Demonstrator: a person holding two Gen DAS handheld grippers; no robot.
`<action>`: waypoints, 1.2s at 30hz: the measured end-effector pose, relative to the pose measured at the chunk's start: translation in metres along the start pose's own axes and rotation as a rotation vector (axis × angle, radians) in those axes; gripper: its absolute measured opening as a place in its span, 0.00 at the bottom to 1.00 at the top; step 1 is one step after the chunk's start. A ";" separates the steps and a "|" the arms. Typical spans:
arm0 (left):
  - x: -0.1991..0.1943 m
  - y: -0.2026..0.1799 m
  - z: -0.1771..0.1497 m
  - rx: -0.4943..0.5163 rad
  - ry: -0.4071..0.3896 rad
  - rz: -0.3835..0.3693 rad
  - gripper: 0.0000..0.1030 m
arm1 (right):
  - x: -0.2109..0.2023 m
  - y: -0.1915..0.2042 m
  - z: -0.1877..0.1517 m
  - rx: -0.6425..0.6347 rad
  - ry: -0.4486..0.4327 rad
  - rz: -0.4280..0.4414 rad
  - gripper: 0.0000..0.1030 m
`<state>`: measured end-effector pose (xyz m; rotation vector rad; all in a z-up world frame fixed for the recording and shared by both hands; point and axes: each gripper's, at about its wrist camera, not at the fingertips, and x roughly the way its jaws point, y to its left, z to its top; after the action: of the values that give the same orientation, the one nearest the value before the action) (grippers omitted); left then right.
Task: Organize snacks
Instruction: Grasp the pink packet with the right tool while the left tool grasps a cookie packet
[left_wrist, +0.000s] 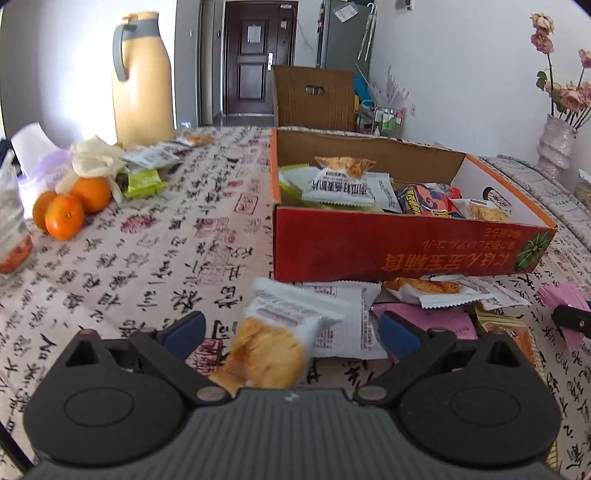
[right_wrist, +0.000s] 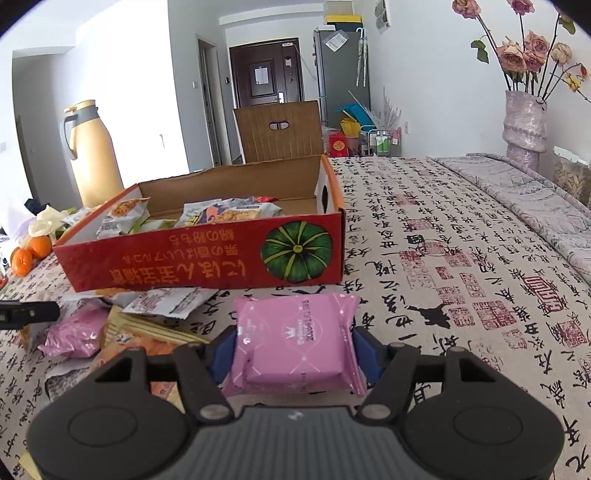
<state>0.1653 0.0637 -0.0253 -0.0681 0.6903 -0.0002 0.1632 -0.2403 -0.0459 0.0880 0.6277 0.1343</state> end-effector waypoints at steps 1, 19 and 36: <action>0.001 0.002 0.000 -0.011 0.008 -0.009 0.85 | 0.000 0.000 0.000 0.002 0.000 -0.001 0.64; -0.010 0.017 -0.008 -0.089 0.018 -0.031 0.40 | 0.000 0.000 -0.003 0.005 0.007 0.001 0.64; -0.032 -0.002 0.023 -0.065 -0.092 -0.039 0.40 | -0.012 0.006 0.021 -0.023 -0.072 0.002 0.64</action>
<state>0.1559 0.0642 0.0129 -0.1429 0.5967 -0.0119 0.1653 -0.2375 -0.0217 0.0708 0.5544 0.1397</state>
